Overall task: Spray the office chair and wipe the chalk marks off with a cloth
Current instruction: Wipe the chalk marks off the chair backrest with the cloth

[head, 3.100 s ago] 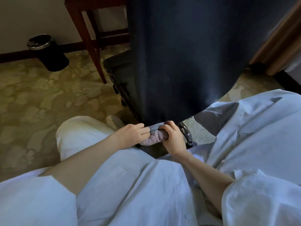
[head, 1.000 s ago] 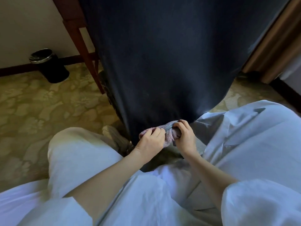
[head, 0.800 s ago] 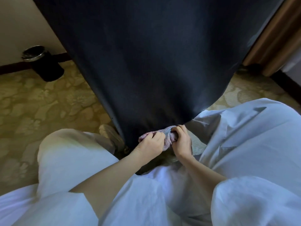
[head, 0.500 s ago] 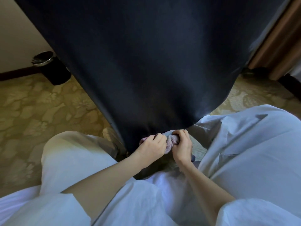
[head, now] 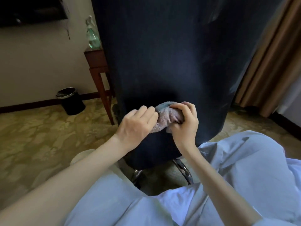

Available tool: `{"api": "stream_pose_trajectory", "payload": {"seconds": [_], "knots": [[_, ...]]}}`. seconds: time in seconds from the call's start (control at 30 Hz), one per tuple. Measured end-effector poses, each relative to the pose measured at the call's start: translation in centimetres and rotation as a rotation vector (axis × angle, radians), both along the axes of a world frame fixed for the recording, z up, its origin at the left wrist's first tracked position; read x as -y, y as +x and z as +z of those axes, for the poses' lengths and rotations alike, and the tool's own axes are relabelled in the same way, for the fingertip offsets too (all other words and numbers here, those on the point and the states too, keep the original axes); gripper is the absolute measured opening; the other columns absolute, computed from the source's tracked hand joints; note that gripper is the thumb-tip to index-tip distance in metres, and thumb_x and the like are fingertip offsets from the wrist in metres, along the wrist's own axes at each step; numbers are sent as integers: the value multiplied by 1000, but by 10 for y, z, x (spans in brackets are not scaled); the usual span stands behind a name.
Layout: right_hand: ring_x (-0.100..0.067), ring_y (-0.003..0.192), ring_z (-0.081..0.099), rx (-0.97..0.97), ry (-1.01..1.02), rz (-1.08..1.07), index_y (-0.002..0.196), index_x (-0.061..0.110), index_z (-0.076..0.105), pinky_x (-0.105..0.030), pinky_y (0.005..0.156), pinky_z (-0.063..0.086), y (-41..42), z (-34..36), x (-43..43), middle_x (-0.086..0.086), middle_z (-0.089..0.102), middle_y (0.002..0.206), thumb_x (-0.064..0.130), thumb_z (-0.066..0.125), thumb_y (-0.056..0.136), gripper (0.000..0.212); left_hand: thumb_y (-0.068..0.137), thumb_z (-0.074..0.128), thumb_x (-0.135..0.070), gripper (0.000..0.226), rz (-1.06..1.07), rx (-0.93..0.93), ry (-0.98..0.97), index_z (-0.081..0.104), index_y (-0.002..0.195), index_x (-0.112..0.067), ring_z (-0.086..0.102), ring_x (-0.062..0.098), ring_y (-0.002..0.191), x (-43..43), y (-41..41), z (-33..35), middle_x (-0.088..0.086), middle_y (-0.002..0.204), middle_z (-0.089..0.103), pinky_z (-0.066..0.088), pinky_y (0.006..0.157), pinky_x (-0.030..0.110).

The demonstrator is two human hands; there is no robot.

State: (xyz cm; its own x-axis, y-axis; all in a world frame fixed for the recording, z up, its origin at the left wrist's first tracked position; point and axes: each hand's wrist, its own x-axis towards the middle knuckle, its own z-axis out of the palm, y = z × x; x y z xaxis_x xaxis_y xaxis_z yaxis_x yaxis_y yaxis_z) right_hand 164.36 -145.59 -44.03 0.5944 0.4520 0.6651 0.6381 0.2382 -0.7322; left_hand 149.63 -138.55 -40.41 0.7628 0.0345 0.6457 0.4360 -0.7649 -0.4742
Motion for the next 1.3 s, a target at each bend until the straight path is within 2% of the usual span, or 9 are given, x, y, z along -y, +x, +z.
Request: {"api": "stream_pose_trajectory", "payload": {"seconds": [0.1,0.27,0.37,0.47,0.77,0.93,1.07,1.2,1.3], "knots": [[-19,101,55,78,133,1,98,10,69,-26,82,47,0,62,-4,-3,56,106,-15,50,55,53,91,55,0,14,-1,102,93,67,90,-7,59,22,72,-1,-2,55,7,88,64,48,53,32],[-15,98,56,183,286,-19,101,10,69,-25,80,49,4,146,-2,-4,58,107,-11,49,61,49,88,58,1,13,-12,221,214,66,96,-6,59,24,78,2,-3,138,7,93,64,47,58,30],[-14,97,56,228,362,-39,101,10,69,-26,79,50,8,180,-3,-4,58,106,-11,52,64,46,88,56,1,16,-12,284,239,65,101,-5,59,26,84,7,0,165,9,98,64,46,63,30],[-17,99,56,286,349,-60,103,9,70,-29,80,50,12,184,-5,-6,58,108,-11,53,64,47,90,52,1,18,-7,332,255,66,100,-6,60,25,84,9,4,168,8,98,65,46,63,28],[-25,105,55,337,196,-22,104,9,68,-41,85,50,31,109,-10,-9,55,118,-12,60,60,50,95,44,-2,24,-44,299,179,68,99,-6,63,28,88,3,17,100,7,102,67,53,69,35],[-27,104,55,270,86,-35,103,9,68,-43,86,49,42,39,-13,-9,55,118,-18,64,53,56,92,51,-2,19,-63,244,121,69,97,-7,65,26,86,0,30,34,6,101,68,54,65,38],[-30,108,54,178,-5,-13,105,7,67,-43,90,48,48,-26,-10,-12,54,120,-12,64,63,46,90,53,0,18,-40,136,63,68,96,-9,64,24,83,-1,42,-23,5,98,66,52,63,37],[-23,106,54,88,-151,13,105,15,62,-36,87,48,57,-86,-3,2,51,120,-13,62,62,51,87,53,0,18,-24,11,18,64,83,-14,59,18,74,3,58,-73,0,87,62,50,64,30],[-19,102,53,35,-305,41,103,23,58,-33,85,48,65,-128,3,12,46,117,-13,65,60,56,89,48,-1,22,-11,-120,-29,63,81,-15,58,19,74,5,68,-113,1,84,60,50,63,31]]}}
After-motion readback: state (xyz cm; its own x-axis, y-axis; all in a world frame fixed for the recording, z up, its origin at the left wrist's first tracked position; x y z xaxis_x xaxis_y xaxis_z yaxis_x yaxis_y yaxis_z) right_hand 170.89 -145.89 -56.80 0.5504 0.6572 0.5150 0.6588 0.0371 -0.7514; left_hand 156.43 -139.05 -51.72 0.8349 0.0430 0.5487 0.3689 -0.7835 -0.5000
